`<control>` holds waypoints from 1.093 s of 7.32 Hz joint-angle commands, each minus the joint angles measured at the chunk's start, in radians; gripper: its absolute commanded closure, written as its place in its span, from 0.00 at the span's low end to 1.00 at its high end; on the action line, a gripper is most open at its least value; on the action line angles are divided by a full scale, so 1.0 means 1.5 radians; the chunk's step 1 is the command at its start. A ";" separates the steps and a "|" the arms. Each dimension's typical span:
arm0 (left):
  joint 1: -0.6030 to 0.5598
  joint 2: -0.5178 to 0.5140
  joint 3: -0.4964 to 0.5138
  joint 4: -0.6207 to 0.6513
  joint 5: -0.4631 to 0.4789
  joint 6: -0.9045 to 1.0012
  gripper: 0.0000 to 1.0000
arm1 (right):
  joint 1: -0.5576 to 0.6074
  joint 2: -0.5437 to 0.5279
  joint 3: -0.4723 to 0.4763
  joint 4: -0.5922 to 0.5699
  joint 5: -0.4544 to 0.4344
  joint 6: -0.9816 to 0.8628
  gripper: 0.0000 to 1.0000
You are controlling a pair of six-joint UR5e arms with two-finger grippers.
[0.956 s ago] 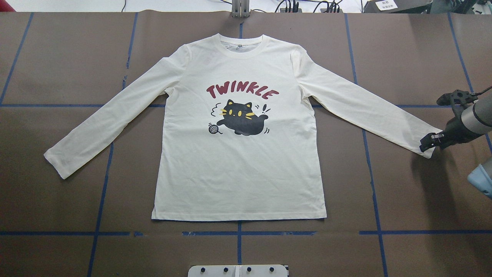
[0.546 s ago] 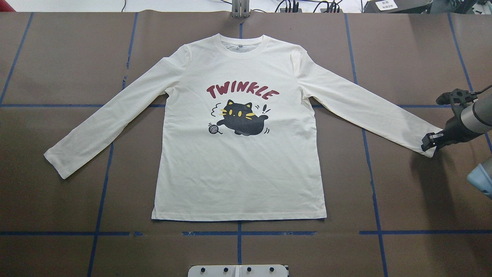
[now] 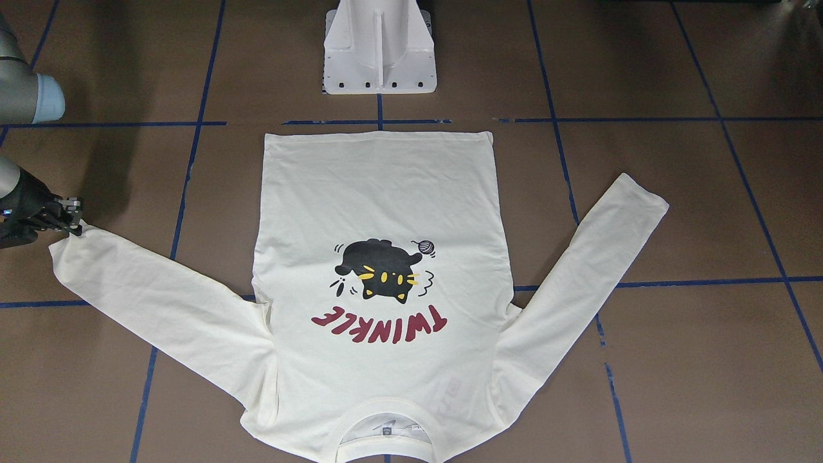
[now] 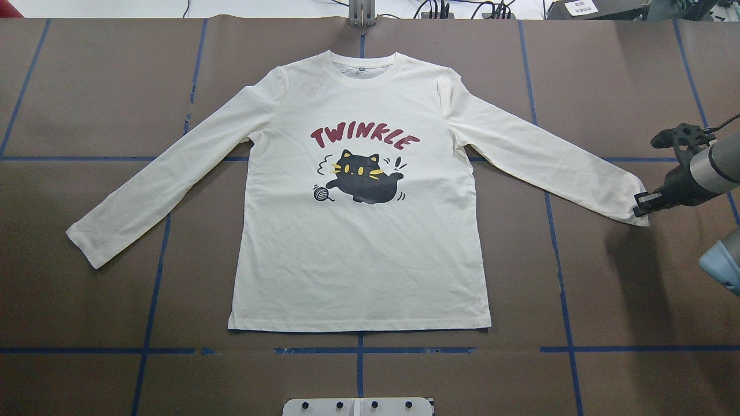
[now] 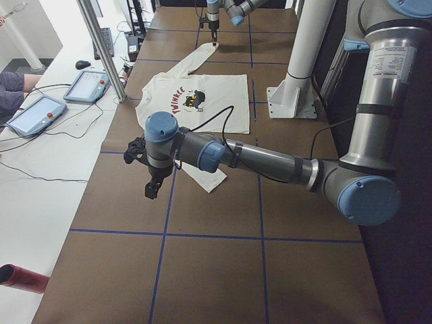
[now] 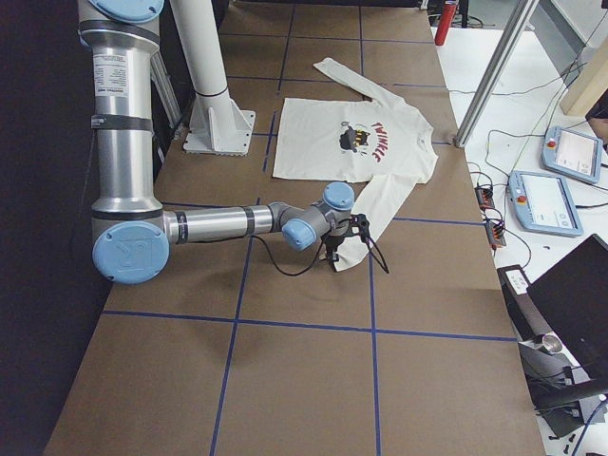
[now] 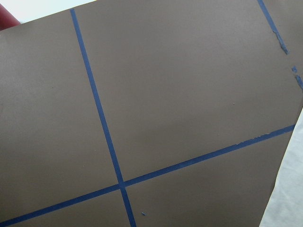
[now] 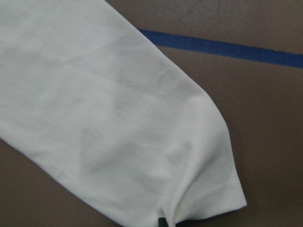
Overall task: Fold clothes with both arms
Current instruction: 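Reach the right gripper to the cuff of the sleeve nearest it and grasp, then lift the sleeve with the right gripper and lay it across the shirt body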
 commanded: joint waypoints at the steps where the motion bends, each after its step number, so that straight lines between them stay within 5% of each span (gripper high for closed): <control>1: 0.000 -0.003 0.000 0.001 0.000 -0.001 0.00 | 0.016 0.033 0.042 -0.006 0.005 0.001 1.00; 4: 0.001 -0.006 0.002 0.002 0.000 -0.001 0.00 | 0.017 0.201 0.028 -0.015 0.020 0.069 1.00; 8: 0.002 -0.006 0.011 0.000 0.000 -0.001 0.00 | -0.003 0.502 -0.102 -0.011 0.044 0.236 1.00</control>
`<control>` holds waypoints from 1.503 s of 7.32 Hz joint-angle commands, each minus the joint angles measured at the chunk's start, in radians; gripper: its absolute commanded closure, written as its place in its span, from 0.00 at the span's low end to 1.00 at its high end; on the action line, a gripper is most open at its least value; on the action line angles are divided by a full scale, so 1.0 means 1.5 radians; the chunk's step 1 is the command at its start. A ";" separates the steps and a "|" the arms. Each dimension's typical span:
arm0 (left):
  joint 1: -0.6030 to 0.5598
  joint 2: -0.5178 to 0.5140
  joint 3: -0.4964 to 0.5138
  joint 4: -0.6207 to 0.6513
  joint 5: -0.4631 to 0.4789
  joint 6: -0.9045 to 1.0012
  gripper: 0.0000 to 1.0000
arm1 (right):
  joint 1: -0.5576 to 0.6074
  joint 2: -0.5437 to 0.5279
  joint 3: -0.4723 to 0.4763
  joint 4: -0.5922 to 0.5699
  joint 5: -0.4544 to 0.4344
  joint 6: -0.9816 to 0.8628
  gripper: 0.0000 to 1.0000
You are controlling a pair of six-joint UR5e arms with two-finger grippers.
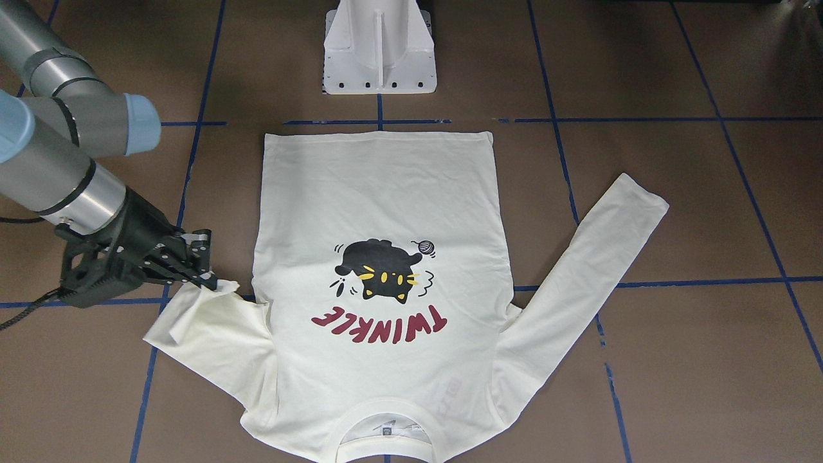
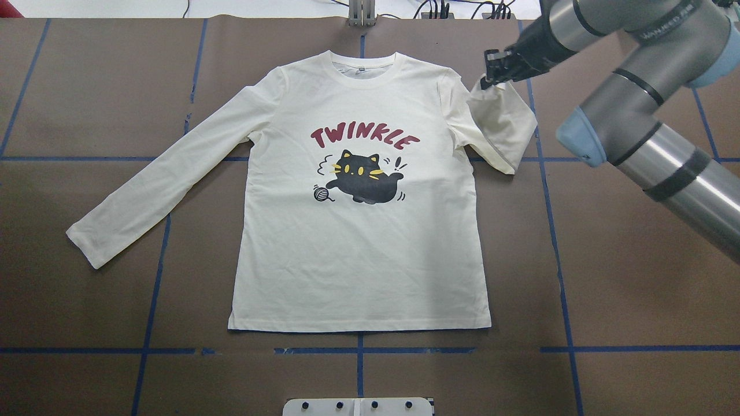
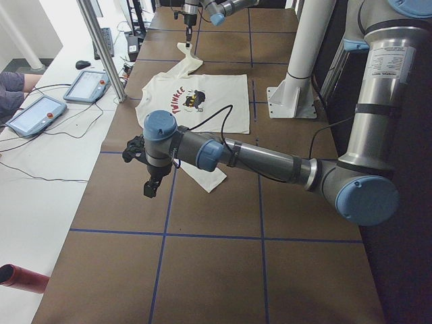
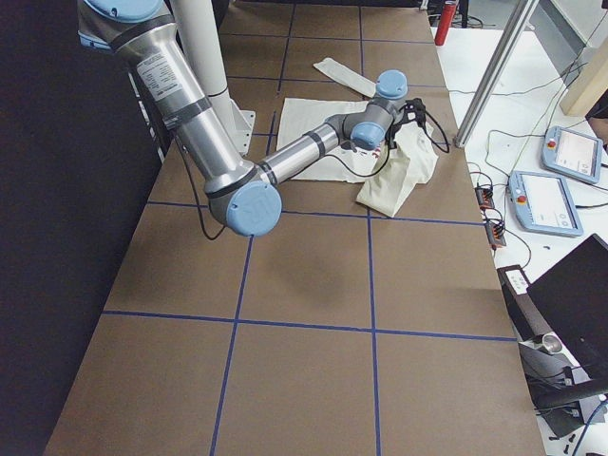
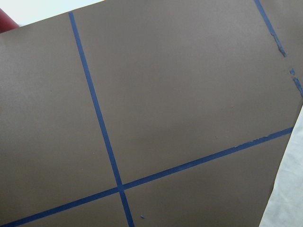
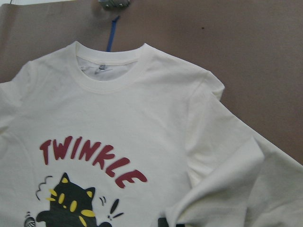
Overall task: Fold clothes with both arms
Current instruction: 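Lift the sleeve with the right gripper and lay it across the shirt body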
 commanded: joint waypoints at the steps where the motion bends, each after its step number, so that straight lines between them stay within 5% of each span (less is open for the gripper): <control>1: 0.001 -0.001 0.014 -0.002 0.000 0.001 0.00 | -0.029 0.088 -0.025 0.027 0.015 0.023 1.00; 3: 0.003 -0.005 0.025 -0.003 0.000 0.002 0.00 | -0.124 0.085 -0.028 0.171 -0.020 0.119 1.00; 5: 0.005 -0.006 0.046 -0.022 0.000 0.002 0.00 | -0.218 0.082 -0.030 0.258 -0.141 0.171 1.00; 7: 0.006 -0.006 0.079 -0.060 -0.001 0.001 0.00 | -0.255 0.088 -0.042 0.284 -0.218 0.179 1.00; 10: 0.006 -0.007 0.085 -0.066 -0.001 0.001 0.00 | -0.274 0.137 -0.118 0.287 -0.257 0.178 1.00; 11: 0.006 -0.018 0.094 -0.065 0.000 0.001 0.00 | -0.304 0.148 -0.118 0.286 -0.292 0.179 0.23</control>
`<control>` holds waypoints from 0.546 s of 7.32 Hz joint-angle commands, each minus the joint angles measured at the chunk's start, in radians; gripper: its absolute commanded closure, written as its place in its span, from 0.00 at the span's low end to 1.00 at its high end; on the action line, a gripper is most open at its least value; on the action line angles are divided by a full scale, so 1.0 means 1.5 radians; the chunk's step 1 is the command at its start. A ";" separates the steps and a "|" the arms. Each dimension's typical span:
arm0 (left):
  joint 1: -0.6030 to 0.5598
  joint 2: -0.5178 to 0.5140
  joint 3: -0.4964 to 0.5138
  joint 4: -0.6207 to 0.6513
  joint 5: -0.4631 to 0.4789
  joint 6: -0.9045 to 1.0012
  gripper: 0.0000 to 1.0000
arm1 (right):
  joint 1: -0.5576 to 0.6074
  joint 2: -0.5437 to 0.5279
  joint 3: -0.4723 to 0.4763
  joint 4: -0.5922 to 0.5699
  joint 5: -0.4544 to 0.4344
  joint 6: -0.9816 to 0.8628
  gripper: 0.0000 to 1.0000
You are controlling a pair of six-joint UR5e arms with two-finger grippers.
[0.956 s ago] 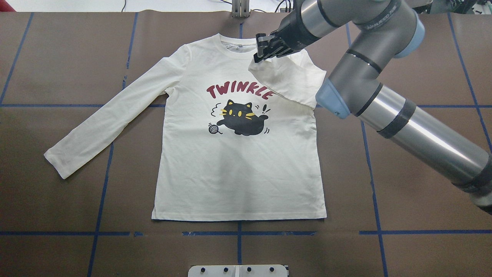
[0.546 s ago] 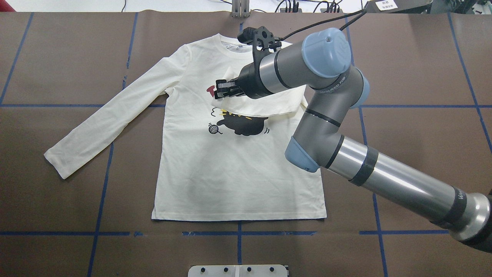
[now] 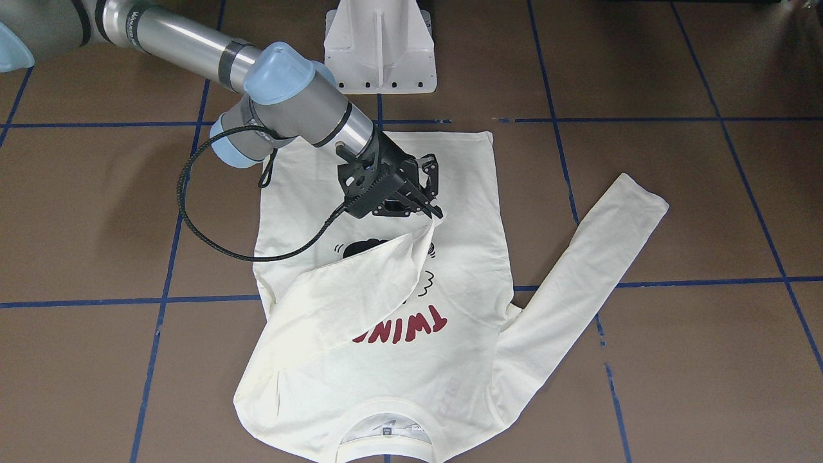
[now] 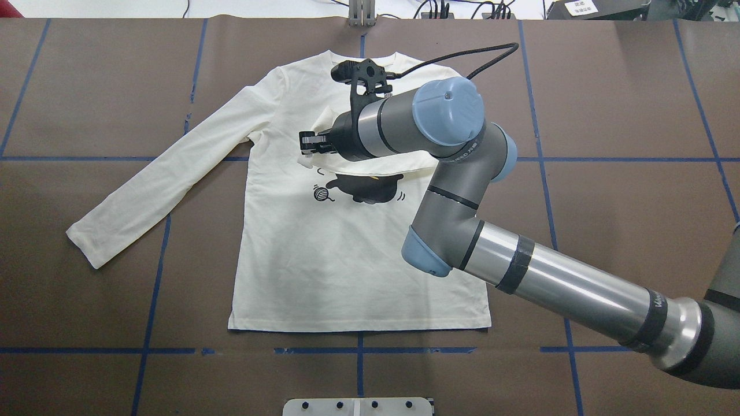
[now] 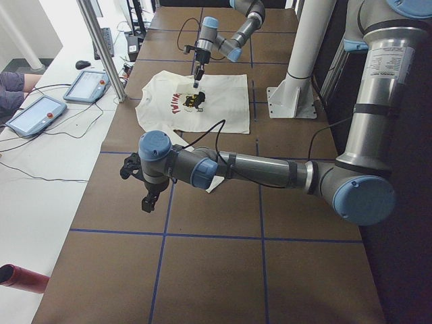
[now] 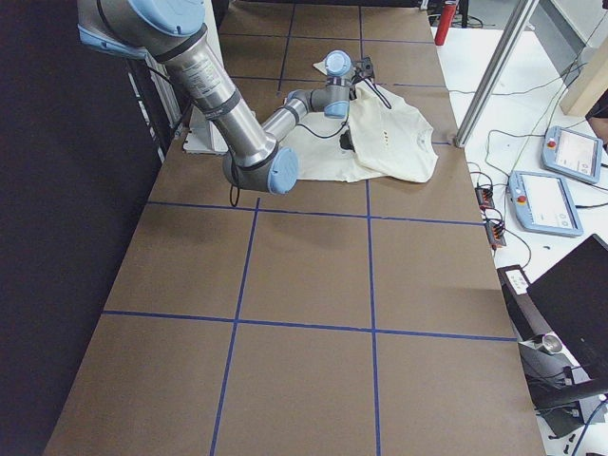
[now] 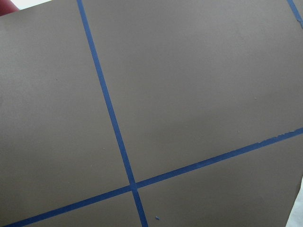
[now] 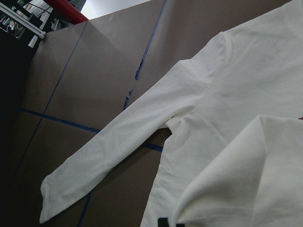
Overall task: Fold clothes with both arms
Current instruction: 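Lift the sleeve with the right gripper and lay it across the shirt body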
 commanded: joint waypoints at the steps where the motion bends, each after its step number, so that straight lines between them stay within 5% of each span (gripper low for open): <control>1: 0.001 -0.017 0.015 0.000 0.001 0.000 0.00 | -0.099 0.024 -0.012 -0.003 -0.152 0.021 0.00; 2: 0.001 -0.018 0.015 0.000 0.001 0.000 0.00 | -0.142 0.025 -0.032 -0.009 -0.264 0.028 0.00; 4: 0.003 -0.023 0.007 0.000 0.001 -0.015 0.00 | -0.136 0.054 -0.042 -0.081 -0.265 0.037 0.00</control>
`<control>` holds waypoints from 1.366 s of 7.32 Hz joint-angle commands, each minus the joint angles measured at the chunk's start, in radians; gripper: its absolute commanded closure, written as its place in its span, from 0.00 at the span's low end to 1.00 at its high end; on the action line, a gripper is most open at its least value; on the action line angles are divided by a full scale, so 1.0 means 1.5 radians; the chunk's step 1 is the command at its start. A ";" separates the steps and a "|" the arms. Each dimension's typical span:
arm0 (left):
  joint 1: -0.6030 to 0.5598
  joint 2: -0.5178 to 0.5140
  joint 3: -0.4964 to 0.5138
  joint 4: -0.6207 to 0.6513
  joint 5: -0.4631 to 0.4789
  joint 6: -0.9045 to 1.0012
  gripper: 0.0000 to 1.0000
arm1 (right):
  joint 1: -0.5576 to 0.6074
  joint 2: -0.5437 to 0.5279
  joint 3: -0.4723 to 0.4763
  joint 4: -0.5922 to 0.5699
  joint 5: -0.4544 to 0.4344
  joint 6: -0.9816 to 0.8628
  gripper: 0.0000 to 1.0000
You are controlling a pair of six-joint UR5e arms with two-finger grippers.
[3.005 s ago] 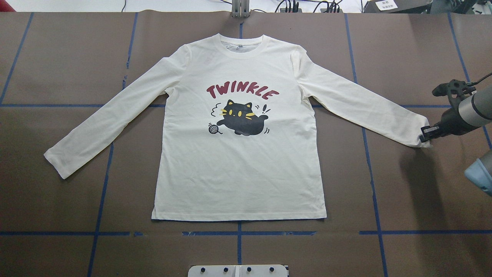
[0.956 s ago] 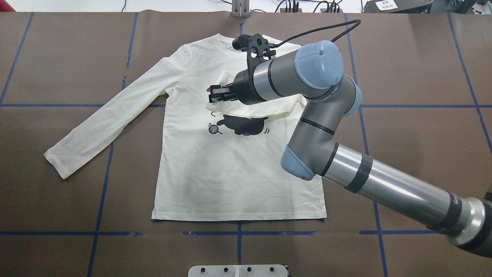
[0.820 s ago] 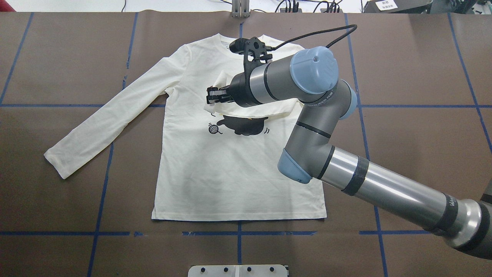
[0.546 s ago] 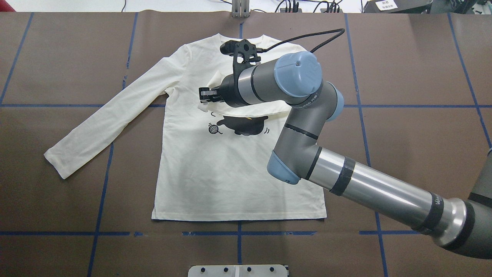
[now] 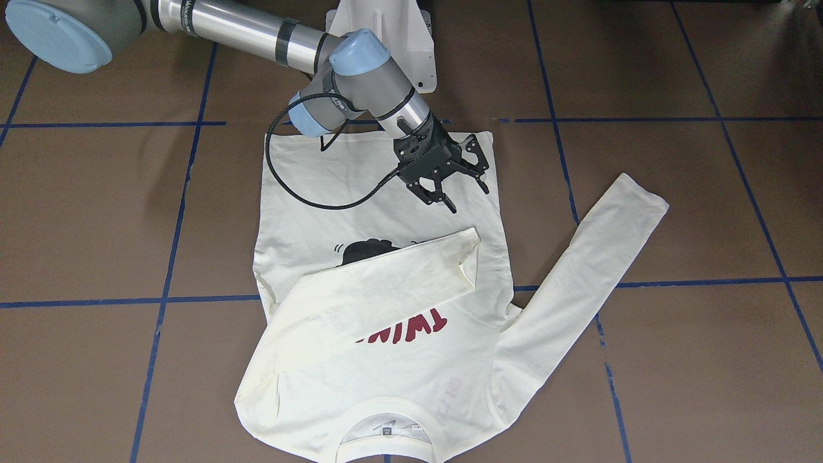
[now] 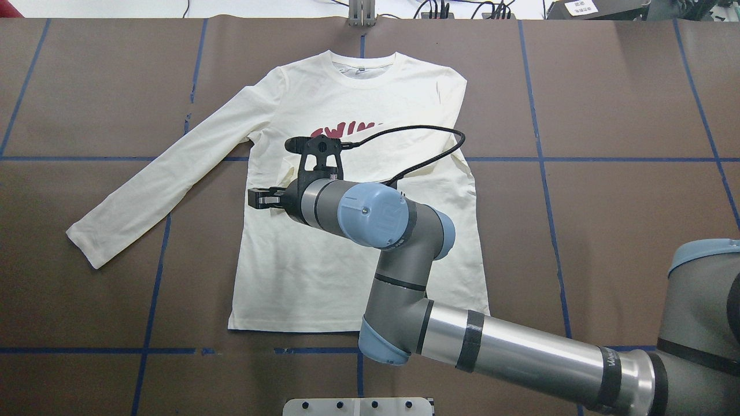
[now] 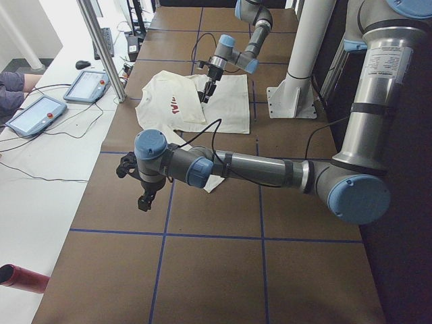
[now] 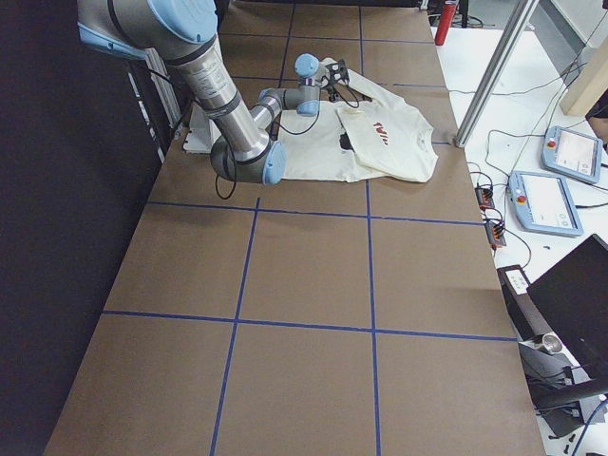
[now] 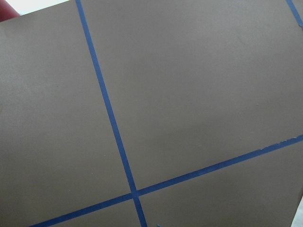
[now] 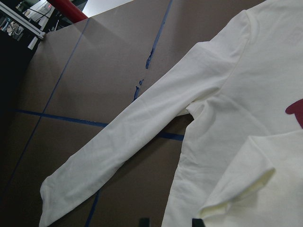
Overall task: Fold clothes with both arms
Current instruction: 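Lift the sleeve with the right gripper and lay it across the shirt body, then release the sleeve and raise the right gripper away while the left arm approaches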
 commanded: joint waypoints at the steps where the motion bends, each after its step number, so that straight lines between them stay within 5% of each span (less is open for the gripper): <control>1: 0.020 -0.003 -0.011 -0.023 0.001 -0.055 0.00 | 0.018 0.029 0.008 -0.130 0.004 0.007 0.00; 5: 0.181 0.032 -0.028 -0.251 0.122 -0.441 0.00 | 0.222 0.022 0.087 -0.485 0.326 -0.012 0.00; 7: 0.326 0.134 -0.129 -0.323 0.245 -0.705 0.00 | 0.313 -0.009 0.088 -0.600 0.389 -0.165 0.00; 10: 0.472 0.187 -0.193 -0.279 0.342 -0.894 0.04 | 0.409 -0.109 0.091 -0.603 0.449 -0.327 0.00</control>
